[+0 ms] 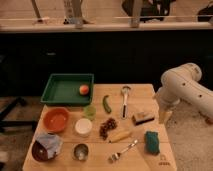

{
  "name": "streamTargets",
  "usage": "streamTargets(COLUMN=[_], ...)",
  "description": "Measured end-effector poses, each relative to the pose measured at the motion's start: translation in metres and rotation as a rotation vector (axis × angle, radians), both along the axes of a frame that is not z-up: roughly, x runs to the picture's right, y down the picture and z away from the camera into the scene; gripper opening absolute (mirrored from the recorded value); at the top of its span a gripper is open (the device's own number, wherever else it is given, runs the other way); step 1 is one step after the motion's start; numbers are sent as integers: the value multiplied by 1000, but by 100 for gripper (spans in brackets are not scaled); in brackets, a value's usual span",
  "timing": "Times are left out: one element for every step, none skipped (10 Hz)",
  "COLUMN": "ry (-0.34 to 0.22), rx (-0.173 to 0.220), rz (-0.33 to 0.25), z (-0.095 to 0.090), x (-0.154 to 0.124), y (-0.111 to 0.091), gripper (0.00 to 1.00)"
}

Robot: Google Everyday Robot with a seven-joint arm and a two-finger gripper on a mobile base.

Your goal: Place eraser in plastic cup

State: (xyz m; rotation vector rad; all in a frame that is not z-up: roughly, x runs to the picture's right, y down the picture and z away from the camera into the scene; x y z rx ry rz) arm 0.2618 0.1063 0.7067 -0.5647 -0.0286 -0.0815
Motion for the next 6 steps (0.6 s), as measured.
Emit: streamTargets(ry=[-5, -13, -23, -39, -64, -92], rx=[-3, -9, -12, -13, -13, -14], rz=[-11, -16, -25, -32, -39, -46], z=[5, 9, 14, 19, 26, 31], x=[-1, -2, -2, -3, -3, -3], y=[0, 1, 2, 1, 1, 2], gripper=[80, 80, 80, 80, 80, 80])
